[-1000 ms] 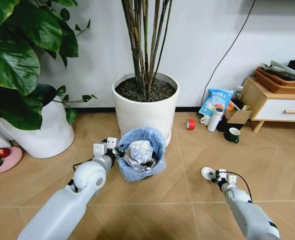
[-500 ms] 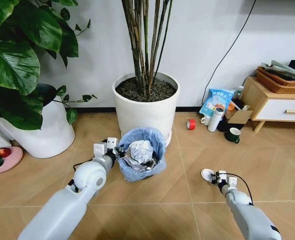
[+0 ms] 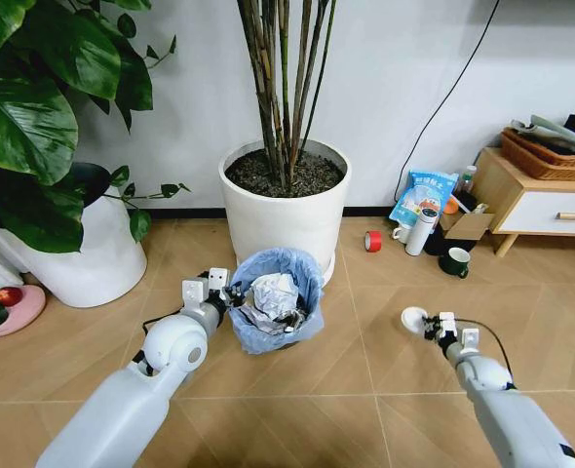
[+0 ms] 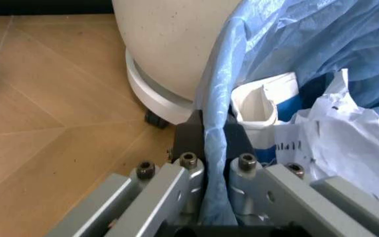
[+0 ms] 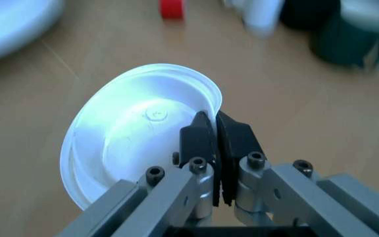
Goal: Pick up the trash bin and place the garbage on the floor into it.
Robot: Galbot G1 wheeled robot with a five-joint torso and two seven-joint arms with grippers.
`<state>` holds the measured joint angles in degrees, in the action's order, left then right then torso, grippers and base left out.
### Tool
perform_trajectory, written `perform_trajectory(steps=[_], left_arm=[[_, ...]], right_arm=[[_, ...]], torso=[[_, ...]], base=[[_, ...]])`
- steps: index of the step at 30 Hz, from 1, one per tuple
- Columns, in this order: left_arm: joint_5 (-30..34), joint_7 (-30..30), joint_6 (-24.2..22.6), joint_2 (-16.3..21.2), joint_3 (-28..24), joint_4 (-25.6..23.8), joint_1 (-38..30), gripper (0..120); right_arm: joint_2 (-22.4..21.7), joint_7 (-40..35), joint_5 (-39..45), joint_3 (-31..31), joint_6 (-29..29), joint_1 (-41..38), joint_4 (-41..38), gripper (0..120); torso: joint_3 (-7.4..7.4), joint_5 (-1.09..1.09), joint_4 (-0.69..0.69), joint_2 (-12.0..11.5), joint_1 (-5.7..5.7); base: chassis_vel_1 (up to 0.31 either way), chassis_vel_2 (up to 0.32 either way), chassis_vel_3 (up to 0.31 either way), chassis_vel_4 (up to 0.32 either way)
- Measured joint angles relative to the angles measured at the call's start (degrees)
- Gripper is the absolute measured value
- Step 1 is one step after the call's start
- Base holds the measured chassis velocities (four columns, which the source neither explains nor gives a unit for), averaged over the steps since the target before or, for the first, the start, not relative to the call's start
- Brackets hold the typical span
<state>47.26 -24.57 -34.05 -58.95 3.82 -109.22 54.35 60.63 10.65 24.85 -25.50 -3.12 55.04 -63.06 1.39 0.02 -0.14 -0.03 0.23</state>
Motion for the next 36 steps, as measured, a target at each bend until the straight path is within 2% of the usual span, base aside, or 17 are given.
perform_trajectory(steps=[3,5,6,8,9,10,11,12,14,15,16,17,20,26,31,35,36], left_arm=[[-0.02,0.0,0.0,-0.02,0.0,-0.06,0.11,0],[-0.12,-0.13,0.0,0.06,0.12,-0.16,0.37,0],[-0.12,-0.13,0.0,0.06,0.12,-0.16,0.37,0],[-0.34,-0.23,0.0,0.05,0.18,-0.25,0.59,0],[-0.39,-0.36,0.0,-0.13,0.09,-0.25,0.6,0],[-0.39,-0.36,0.0,-0.13,0.09,-0.25,0.6,0],[-0.41,-0.52,-0.02,-0.34,-0.09,-0.25,0.48,0],[-0.41,-0.65,-0.12,-0.54,-0.3,-0.22,0.36,0],[-0.39,-0.68,-0.2,-0.64,-0.43,-0.17,0.3,0],[-0.38,-0.72,-0.33,-0.8,-0.66,-0.08,0.07,0],[-0.38,-0.74,-0.36,-0.83,-0.69,-0.05,0.02,0],[-0.27,-0.79,-0.54,-0.99,-0.89,0.09,-0.16,0],[0.19,-0.91,-1.02,-1.08,-1.15,0.13,-0.61,0],[0.98,-0.97,-1.35,-0.9,-1.52,0.47,-1.27,0],[1.15,-0.97,-1.38,-0.82,-1.52,0.51,-1.37,0],[1.18,-0.94,-1.39,-0.92,-1.52,0.65,-1.49,0],[1.18,-0.94,-1.39,-0.92,-1.52,0.65,-1.49,0]], right_arm=[[-0.76,-0.03,0.92,-0.15,-0.68,0.52,-3.01,0],[-2.69,-0.19,3.1,-0.28,-2.65,2.02,-11.43,0],[-2.69,-0.19,3.1,-0.28,-2.65,2.02,-11.43,0],[-5.02,-0.48,5.75,-0.45,-4.98,3.19,-21.32,0],[-6.12,-0.7,7.47,-0.22,-6.75,3.72,-27.78,0],[-6.12,-0.7,7.47,-0.22,-6.75,3.72,-27.78,0],[-7.12,-0.92,8.96,0.2,-8.34,3.84,-33.48,0],[-7.76,-1.05,9.99,0.74,-9.56,3.77,-37.11,0],[-8.18,-1.12,10.76,1.33,-10.55,3.55,-39.55,0],[-8.75,-1.21,12.19,2.73,-12.18,2.93,-43.23,0],[-8.89,-1.23,12.5,3.08,-12.47,2.78,-43.88,0],[-9.51,-1.32,14.13,5.09,-14.25,1.93,-46.74,0],[-10.31,-1.97,15.88,9.85,-15.74,0.22,-50.01,0],[-10.78,-3.53,16.78,18.64,-16.87,-2.55,-52.24,0],[-10.2,-3.79,16.08,21.44,-17.82,-3.33,-52.68,0],[-9.95,-4.28,15.57,22.84,-18.86,-3.17,-53.47,16],[-9.95,-4.28,15.57,22.84,-18.86,-3.17,-53.47,16]], torso=[[-0.01,-0.11,0.03,0.01,0.0],[0.0,-0.01,-0.01,0.01,0.0],[0.0,-0.01,-0.01,0.01,0.0],[-0.02,-0.16,0.01,0.02,-0.01],[-0.01,-0.08,0.02,0.02,-0.01],[-0.01,-0.08,0.02,0.02,-0.01],[-0.02,-0.01,0.02,0.04,-0.02],[-0.02,-0.15,0.02,0.03,-0.01],[-0.02,-0.15,0.01,0.03,-0.01],[-0.02,-0.02,0.02,0.03,-0.01],[-0.02,-0.01,0.02,0.03,-0.02],[-0.01,-0.11,0.01,0.03,-0.01],[-0.01,-0.04,0.02,0.03,-0.01],[-0.01,-0.07,0.01,0.03,-0.01],[-0.01,-0.06,0.02,0.03,-0.01],[-0.01,-0.07,0.01,0.03,-0.01],[-0.01,-0.07,0.01,0.03,-0.01]], base=[[0.0,0.0,0.0,0.0],[0.0,0.0,0.0,0.0],[0.0,0.0,0.0,0.0],[0.0,0.0,0.0,0.0],[0.0,0.0,0.0,0.0],[0.0,0.0,0.0,0.0],[0.0,0.0,0.0,0.0],[0.0,0.0,0.0,0.0],[0.0,0.0,0.0,0.0],[0.0,0.0,0.0,0.0],[0.0,0.0,0.0,0.0],[0.0,0.0,0.0,0.0],[0.0,0.0,0.0,0.0],[0.0,0.0,0.0,0.0],[0.0,0.0,0.0,0.0],[0.0,0.0,0.0,0.0],[0.0,0.0,0.0,0.0]])
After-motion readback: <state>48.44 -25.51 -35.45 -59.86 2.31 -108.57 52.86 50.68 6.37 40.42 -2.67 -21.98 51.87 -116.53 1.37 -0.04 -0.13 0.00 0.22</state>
